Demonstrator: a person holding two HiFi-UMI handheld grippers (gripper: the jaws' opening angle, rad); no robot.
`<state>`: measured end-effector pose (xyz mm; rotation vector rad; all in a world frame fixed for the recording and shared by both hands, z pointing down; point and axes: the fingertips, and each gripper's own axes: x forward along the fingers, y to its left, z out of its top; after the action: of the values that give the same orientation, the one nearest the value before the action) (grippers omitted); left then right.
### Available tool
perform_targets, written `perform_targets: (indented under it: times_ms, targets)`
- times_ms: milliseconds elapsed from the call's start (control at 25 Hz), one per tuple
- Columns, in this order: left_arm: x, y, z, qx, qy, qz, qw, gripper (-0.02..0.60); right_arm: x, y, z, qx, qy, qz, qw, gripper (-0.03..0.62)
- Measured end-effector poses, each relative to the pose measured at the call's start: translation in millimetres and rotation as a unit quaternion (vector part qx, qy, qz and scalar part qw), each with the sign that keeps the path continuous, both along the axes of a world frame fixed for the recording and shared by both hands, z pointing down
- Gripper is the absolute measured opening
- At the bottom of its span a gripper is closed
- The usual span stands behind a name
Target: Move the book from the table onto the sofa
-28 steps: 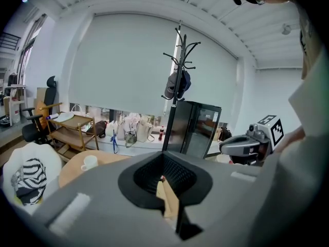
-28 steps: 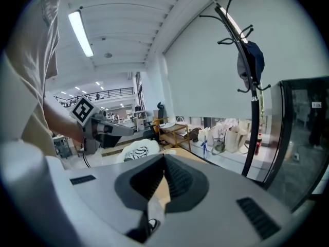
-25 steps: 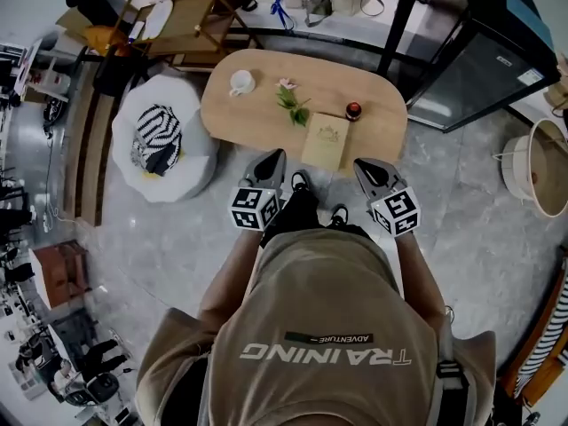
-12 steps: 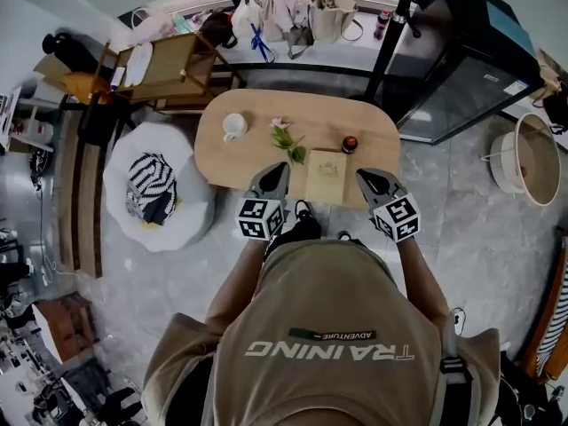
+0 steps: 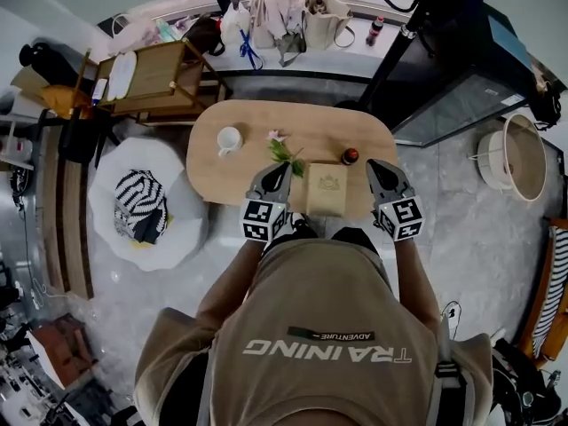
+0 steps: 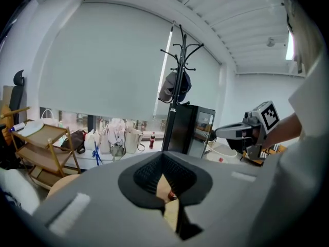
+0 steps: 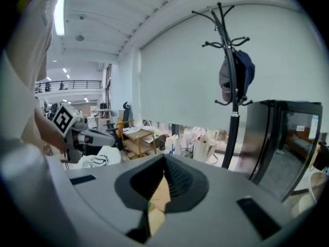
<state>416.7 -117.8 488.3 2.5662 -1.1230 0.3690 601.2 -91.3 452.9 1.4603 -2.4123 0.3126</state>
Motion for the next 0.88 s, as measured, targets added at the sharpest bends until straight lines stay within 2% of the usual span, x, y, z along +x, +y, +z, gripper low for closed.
perform_targets:
  times_ms: [200,400,520,680,800,880]
  targets:
    - [17.7,-8.9,-0.3,-0.001,0.000,0.023,0.9997,0.006,21.5,-10.1,-8.8,0.007,-0.043,0.055,0.998,0.005]
    - [33.4,-13.0,16.6,-0.021,-0.014,0.031,0.9992,0.006,39.1,-11.5,14.6,-0.028,-0.045,0.057,0.997,0.006]
    - [38.8,-14.3,33.1,-0.035,0.006,0.032,0.9989,0.006,45.2,-9.7,52.4,-0.064,-0.026,0.050,0.996,0.005]
    - [35.7,-4.0,75.5,-0.070,-0.033,0.044,0.9961,0.006,40.6,4.8,118.6,-0.131,-0.015,0.032,0.991,0.005]
    - [42.1,11.7,117.3,-0.122,-0.018,0.058,0.9906,0.006,40.9,19.4,173.9,-0.184,-0.016,0.021,0.983,0.006]
    - [47.6,20.3,150.8,-0.160,-0.024,0.061,0.9850,0.006,40.3,26.3,209.8,-0.213,-0.018,0.015,0.977,0.006]
